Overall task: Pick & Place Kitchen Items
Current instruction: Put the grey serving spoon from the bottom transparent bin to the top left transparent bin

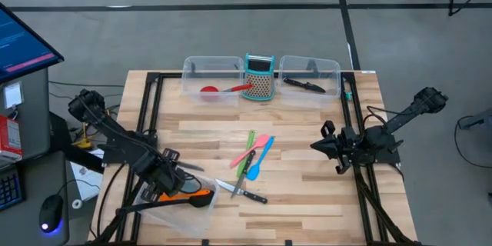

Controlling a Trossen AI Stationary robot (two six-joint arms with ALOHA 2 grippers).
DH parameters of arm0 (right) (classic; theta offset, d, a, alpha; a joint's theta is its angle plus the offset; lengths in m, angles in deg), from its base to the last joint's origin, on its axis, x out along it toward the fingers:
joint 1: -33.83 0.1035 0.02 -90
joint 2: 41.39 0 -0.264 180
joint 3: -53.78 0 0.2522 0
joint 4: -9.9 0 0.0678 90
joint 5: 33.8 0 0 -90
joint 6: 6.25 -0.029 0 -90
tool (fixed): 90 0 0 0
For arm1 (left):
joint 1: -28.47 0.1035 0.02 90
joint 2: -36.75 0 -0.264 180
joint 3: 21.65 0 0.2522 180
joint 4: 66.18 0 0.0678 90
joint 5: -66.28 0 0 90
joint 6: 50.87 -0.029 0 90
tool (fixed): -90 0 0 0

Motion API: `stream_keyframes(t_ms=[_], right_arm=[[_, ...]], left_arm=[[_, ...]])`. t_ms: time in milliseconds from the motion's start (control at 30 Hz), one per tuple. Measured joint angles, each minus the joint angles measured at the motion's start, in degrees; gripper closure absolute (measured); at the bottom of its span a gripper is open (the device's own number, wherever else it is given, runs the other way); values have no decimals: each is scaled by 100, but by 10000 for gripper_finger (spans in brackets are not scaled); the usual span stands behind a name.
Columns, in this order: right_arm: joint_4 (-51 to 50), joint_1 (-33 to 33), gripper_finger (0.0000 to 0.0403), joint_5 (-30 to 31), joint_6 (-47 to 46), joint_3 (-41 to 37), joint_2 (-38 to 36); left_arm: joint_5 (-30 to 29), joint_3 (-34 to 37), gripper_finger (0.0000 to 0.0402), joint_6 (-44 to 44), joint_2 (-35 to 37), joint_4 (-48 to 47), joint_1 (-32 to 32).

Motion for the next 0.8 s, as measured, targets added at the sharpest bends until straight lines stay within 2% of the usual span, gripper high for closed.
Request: stream_keyframes(t_ms=[167,267,400,667,800], right_arm=[[1,0,403,0,-26,0,2],[1,0,403,-1,-41,0,2],[1,0,403,-1,-42,-2,-1],[3,0,403,0,-42,-2,2],[3,1,403,-1,-41,-2,1]], left_arm=[[40,158,164,102,-4,-30,-1],[37,161,184,100,-4,-32,0],[40,161,238,101,-4,-38,0],[251,161,378,96,3,-77,6],[443,158,382,102,52,-79,3]])
